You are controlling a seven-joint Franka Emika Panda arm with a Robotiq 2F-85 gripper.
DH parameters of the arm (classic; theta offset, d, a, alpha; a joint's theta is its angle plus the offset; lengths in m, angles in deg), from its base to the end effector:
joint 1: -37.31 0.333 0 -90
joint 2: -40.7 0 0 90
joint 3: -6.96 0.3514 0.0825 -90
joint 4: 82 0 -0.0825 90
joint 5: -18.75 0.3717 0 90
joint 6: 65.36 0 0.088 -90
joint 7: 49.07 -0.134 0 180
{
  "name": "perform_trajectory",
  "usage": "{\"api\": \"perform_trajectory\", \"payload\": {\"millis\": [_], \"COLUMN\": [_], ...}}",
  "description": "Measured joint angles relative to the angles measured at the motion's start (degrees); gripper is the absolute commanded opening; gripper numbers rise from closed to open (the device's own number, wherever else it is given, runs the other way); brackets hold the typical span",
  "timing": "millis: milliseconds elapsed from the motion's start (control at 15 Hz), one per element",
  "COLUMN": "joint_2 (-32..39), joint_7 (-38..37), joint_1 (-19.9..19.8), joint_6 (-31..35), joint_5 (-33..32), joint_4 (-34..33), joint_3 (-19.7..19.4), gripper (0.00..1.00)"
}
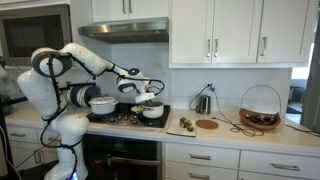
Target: Remove the lid from the pot and use the spatula to stir the contents inside.
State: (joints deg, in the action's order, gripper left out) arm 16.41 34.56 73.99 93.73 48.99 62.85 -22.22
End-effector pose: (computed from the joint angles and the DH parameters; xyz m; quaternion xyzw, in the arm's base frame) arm 0.4528 0.0276 0.4868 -0.7849 -0.4936 -0.3726 0.0390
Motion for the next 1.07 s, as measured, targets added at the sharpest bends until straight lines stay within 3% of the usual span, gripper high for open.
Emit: {"api": "perform_trajectory", "payload": {"millis": [333,667,867,1067], "joint_2": [2.18,2.02,0.94,-0.28], "joint_7": [-7.91,-20.57,-28.10,-34.24], "joint_1": [-11.76,-23.06,-27.11,-28.44], "joint_6": [0.13,-0.51,-3.01,-7.06], "joint_5": [-7.13,-23.16,-32.35,-38.58], "joint_4": [-0.48,-0.58,-1.41,-3.40], "joint_3": [12.92,24.14,28.73,31.37], "gripper": [0.08,0.08,0.08,0.08]}}
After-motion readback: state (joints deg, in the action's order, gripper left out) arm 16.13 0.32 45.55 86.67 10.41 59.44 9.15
